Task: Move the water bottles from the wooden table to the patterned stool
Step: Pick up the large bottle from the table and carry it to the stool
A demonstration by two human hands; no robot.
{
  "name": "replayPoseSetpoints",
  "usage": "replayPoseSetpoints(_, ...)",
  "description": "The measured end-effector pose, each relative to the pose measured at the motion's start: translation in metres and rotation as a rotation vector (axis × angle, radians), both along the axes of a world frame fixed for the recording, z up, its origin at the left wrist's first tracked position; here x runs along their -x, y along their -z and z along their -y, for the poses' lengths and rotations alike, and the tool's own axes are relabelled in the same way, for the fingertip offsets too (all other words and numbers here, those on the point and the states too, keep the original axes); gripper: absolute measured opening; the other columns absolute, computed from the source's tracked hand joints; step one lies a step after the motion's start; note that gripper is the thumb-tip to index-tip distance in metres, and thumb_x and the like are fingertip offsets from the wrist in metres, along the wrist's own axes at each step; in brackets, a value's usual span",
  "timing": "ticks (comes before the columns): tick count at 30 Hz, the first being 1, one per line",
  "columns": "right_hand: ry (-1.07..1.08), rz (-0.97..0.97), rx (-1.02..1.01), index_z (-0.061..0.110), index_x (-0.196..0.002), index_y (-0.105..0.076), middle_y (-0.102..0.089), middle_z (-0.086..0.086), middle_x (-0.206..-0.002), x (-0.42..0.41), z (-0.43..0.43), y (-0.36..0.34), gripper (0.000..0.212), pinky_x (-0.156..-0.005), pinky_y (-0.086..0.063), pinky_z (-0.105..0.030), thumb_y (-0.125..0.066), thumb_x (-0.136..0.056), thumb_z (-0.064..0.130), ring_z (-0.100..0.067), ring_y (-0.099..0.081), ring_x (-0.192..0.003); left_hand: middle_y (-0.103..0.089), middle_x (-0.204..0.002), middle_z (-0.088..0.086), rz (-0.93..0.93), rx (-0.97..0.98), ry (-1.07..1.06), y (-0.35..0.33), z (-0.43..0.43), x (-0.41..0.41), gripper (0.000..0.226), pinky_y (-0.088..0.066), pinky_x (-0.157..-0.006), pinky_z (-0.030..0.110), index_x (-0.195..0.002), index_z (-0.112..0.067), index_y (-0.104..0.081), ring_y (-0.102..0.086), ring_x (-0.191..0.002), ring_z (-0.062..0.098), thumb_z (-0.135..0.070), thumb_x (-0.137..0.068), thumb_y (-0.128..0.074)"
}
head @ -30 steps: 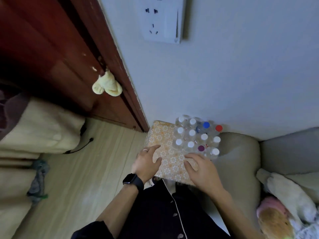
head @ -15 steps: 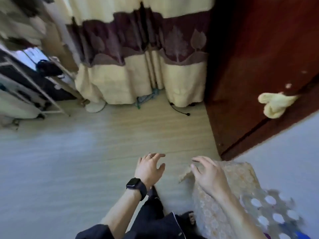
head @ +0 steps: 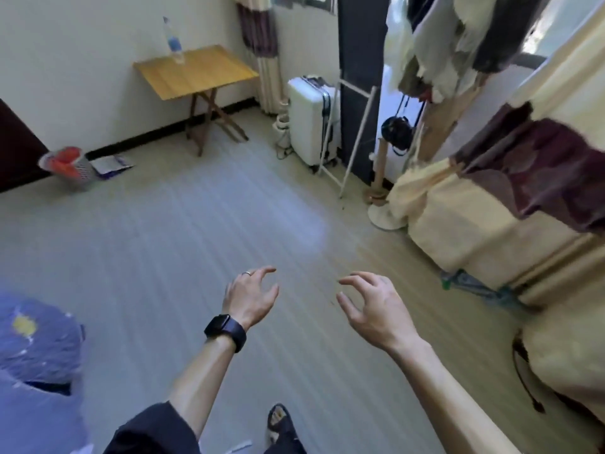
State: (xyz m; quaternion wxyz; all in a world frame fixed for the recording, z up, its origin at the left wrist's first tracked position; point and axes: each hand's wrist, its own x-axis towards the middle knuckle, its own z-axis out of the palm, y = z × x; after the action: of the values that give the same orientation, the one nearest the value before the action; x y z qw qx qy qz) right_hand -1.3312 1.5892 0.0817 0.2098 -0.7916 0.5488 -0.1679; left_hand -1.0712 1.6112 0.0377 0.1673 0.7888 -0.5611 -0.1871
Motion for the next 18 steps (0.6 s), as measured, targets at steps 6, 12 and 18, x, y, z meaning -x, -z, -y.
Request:
replayPoseSetpoints(6, -0.16, 0.004, 0.077, 0.037, -0.129, -0.059, -0.052, 0.012, -0.142, -0.129, 0.102, -0.042, 0.037, -0.11, -0.034, -0.029, -0.051, -0.097, 0.052, -0.012, -0.035, -0.137, -0.063, -0.131, -0.004, 0.078, 0.114, -0.08, -0.056, 0.077, -0.12, 0.041, -0.039, -0.103, 0.035, -0.13, -0.034, -0.059, -0.054, -0.124, 0.022, -0.042, -0.09, -0.059)
replayPoseSetpoints(12, -0.26, 0.031, 0.244, 0.041, -0.134, -0.054, -0.048, 0.016, -0.145, -0.229, 0.214, -0.112, 0.04, -0.112, -0.034, -0.029, -0.048, -0.097, 0.055, -0.01, -0.032, -0.14, -0.06, -0.132, -0.005, 0.188, 0.306, -0.133, -0.141, 0.169, -0.219, 0.04, -0.038, -0.105, 0.036, -0.131, -0.035, -0.056, -0.048, -0.13, 0.019, -0.042, -0.092, -0.058)
replayPoseSetpoints(18, -0.295, 0.108, 0.416, 0.04, -0.129, -0.058, -0.053, 0.016, -0.139, -0.313, 0.344, -0.168, 0.039, -0.108, -0.04, -0.032, -0.051, -0.094, 0.056, -0.013, -0.038, -0.134, -0.06, -0.131, -0.008, 0.277, 0.414, -0.176, -0.197, 0.268, -0.307, 0.04, -0.038, -0.106, 0.042, -0.128, -0.039, -0.056, -0.047, -0.131, 0.022, -0.046, -0.089, -0.055)
